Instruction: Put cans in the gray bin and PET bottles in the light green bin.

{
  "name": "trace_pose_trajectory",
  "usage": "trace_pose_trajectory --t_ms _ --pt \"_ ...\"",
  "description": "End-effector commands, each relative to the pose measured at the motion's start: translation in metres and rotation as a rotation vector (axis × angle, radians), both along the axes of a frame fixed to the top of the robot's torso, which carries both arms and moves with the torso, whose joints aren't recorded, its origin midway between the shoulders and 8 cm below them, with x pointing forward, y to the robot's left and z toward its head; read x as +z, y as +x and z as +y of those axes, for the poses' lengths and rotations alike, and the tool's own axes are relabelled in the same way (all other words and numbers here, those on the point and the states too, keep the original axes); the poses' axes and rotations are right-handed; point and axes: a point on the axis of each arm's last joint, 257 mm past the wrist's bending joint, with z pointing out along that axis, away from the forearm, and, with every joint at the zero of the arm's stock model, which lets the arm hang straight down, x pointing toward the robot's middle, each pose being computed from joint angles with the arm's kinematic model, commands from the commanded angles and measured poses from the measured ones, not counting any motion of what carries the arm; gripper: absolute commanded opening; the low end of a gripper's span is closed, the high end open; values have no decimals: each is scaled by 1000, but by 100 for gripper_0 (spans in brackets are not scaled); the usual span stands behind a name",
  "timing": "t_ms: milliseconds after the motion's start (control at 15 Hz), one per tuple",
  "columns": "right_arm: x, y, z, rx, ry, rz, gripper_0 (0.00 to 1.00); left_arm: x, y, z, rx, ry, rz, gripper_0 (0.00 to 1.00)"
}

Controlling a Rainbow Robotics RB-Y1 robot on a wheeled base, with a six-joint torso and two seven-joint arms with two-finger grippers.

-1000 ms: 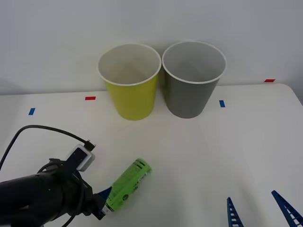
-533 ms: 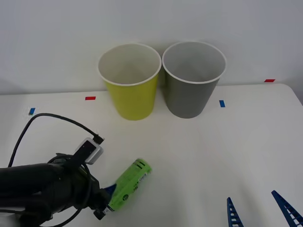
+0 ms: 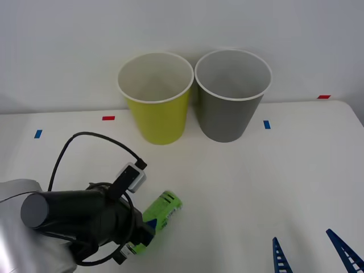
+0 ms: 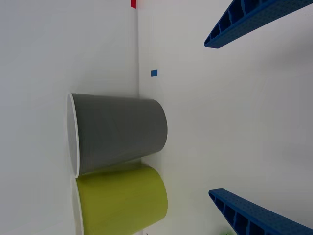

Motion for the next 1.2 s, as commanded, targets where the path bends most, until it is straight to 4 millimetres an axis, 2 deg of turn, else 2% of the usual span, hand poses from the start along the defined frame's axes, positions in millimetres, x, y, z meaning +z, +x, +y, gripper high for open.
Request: trace_pose_trajectory --t_ms 67,1067,1200 --pt "0 0 0 0 0 0 100 1 0 -9 5 -4 28 100" --pt "0 0 0 0 0 0 100 -10 -1 -39 45 -49 91 100" --pt "0 0 0 0 0 0 100 -15 4 -37 57 -39 98 100"
